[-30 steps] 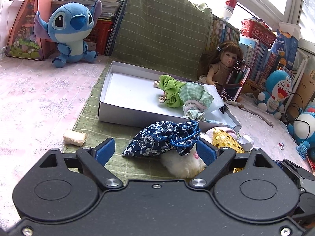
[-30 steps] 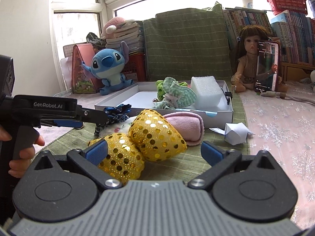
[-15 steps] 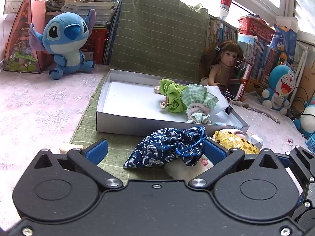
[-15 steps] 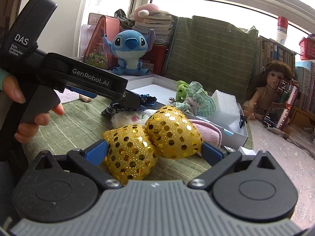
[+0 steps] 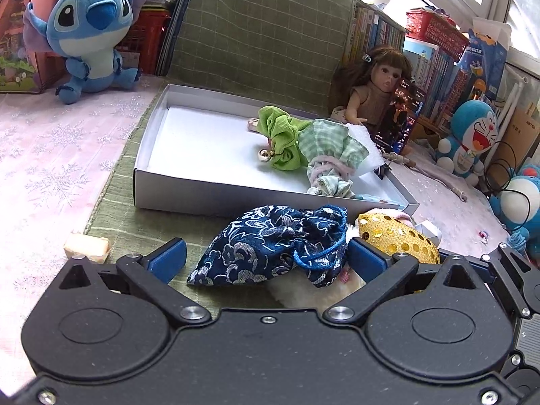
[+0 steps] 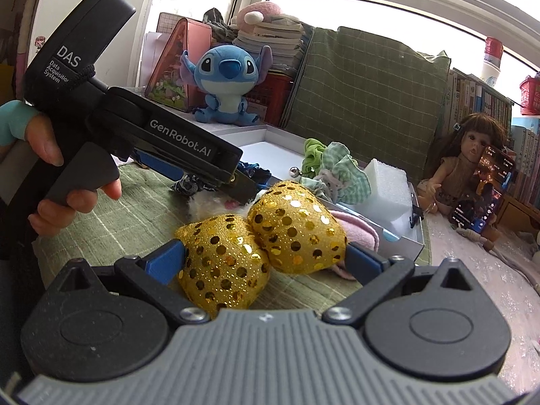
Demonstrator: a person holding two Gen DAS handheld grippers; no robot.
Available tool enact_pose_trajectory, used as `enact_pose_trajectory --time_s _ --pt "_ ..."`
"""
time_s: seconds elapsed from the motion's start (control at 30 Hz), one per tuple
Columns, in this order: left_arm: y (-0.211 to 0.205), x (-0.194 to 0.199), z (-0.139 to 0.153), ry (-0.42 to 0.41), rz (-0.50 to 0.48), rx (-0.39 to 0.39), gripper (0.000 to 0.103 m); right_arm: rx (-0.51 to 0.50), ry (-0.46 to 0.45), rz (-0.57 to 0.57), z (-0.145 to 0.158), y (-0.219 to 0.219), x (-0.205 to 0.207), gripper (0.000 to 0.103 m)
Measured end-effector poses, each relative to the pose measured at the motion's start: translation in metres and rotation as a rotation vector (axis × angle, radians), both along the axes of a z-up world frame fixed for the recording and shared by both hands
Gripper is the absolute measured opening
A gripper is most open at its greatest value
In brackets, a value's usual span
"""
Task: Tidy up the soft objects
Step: 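Grasp blue paisley pouch with left gripper while right gripper grasps gold sequin piece, then lift and carry the pouch and sequin piece with both grippers into the box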
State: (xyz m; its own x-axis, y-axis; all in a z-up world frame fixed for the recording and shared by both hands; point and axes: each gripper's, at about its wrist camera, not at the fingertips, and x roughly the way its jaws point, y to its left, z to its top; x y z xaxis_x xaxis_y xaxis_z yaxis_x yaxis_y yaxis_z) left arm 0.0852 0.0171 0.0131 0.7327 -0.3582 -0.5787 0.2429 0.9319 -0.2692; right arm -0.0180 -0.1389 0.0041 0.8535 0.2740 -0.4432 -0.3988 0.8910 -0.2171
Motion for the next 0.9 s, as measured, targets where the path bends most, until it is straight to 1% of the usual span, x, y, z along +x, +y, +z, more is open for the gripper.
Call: enact_pose_trajectory --time_s 0.1,0.17,0.2,0.23,0.27,0.4,0.43,0.53,0.57,0.6,0.8,0.9 --pt "0.001 0.005 -0.001 0.027 -0.007 -0.029 0.088 0.007 0.008 -0.003 -0.001 0.001 0.004 0.103" --pt "0.002 0.007 -0.002 0.047 -0.016 -0.066 0.081 0.015 0.018 -0.004 -0.002 0.002 0.008 0.103" --pt "0.002 0.007 -0.001 0.053 -0.017 -0.074 0.075 0.019 0.027 -0.002 -0.002 0.002 0.01 0.103" --pt "0.003 0.007 0.0 0.055 -0.017 -0.077 0.068 0.023 0.039 -0.001 -0.003 0.003 0.011 0.103" --pt "0.002 0.006 0.001 0.051 -0.016 -0.074 0.065 0.032 0.055 0.0 -0.003 0.003 0.013 0.103" --pt "0.002 0.0 0.008 0.038 -0.023 -0.064 0.044 0.081 0.107 -0.012 -0.003 0.001 0.015 0.103" --pt "0.001 -0.002 0.01 0.034 -0.027 -0.063 0.041 0.094 0.118 -0.012 -0.003 0.0 0.015 0.103" --pt "-0.001 -0.005 0.014 0.021 -0.016 -0.034 0.034 0.12 0.142 -0.016 -0.001 -0.004 0.013 0.099" --pt "-0.002 -0.006 0.015 0.015 -0.012 -0.02 0.034 0.126 0.149 -0.018 -0.001 -0.005 0.013 0.097" --pt "-0.003 -0.008 0.015 0.01 -0.008 -0.007 0.033 0.134 0.156 -0.018 -0.001 -0.007 0.013 0.094" --pt "-0.004 -0.014 0.018 -0.012 0.0 0.033 0.031 0.174 0.167 -0.025 0.004 -0.009 0.008 0.084" --pt "-0.004 -0.019 0.022 -0.029 0.0 0.046 0.031 0.182 0.147 -0.03 0.008 -0.009 0.004 0.082"
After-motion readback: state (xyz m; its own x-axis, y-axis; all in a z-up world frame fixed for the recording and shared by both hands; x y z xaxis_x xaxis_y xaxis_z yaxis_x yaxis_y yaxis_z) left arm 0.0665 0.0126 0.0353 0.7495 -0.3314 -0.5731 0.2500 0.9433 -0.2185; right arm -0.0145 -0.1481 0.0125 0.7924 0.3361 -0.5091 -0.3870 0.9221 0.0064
